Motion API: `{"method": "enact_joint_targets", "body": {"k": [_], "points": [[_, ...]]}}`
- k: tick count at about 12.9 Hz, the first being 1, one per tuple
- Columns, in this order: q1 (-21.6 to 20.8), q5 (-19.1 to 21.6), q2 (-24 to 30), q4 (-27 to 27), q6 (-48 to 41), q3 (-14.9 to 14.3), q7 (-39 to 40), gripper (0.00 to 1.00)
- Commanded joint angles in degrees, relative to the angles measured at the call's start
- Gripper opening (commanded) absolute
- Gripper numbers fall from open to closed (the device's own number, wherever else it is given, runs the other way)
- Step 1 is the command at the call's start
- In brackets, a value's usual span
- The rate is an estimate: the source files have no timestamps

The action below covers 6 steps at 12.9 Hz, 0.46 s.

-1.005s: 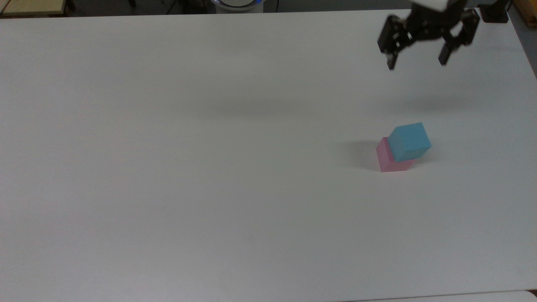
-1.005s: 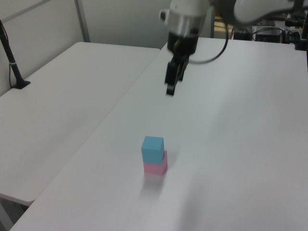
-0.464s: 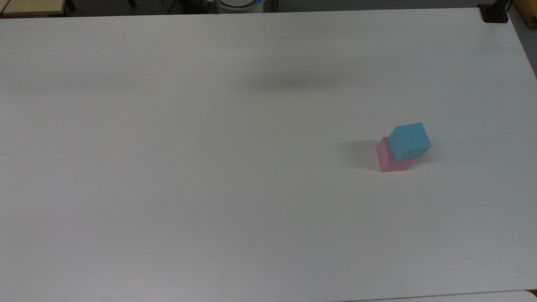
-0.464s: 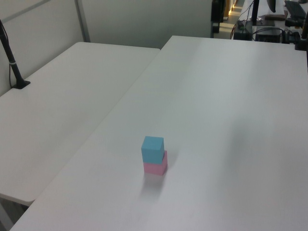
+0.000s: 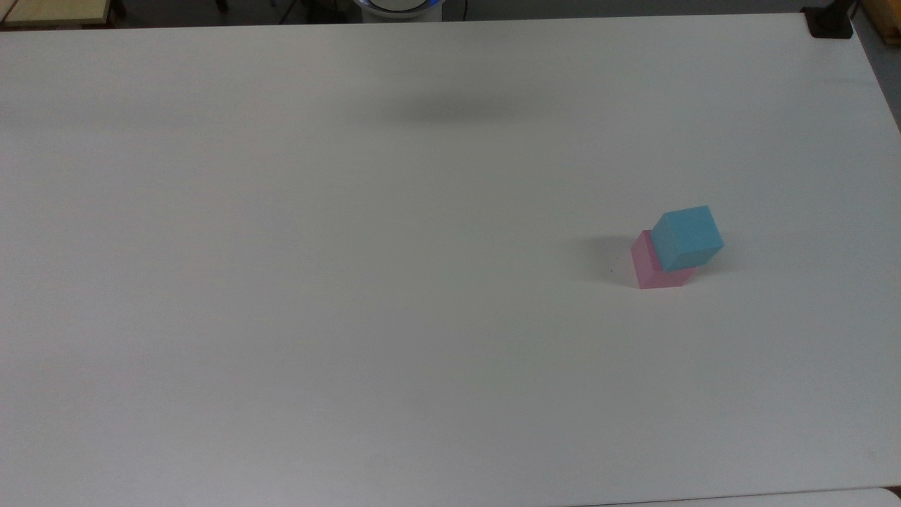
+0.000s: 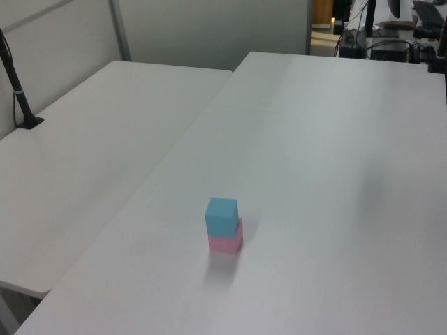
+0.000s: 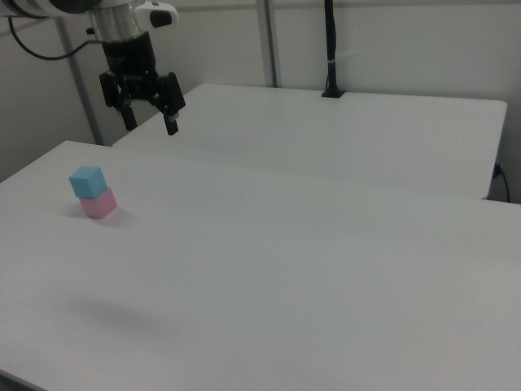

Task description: Put blue cube on pink cube

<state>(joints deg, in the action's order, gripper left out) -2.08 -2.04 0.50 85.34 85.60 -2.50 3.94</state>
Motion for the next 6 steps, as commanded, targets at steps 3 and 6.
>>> {"method": "enact_joint_targets", "body": {"k": [3, 6], "points": [[1.1, 0.4, 1.6, 4.6, 2.8, 0.6, -0.4, 1.0], [1.4, 0.4, 1.5, 4.3, 2.1, 0.6, -0.2, 1.0]]}}
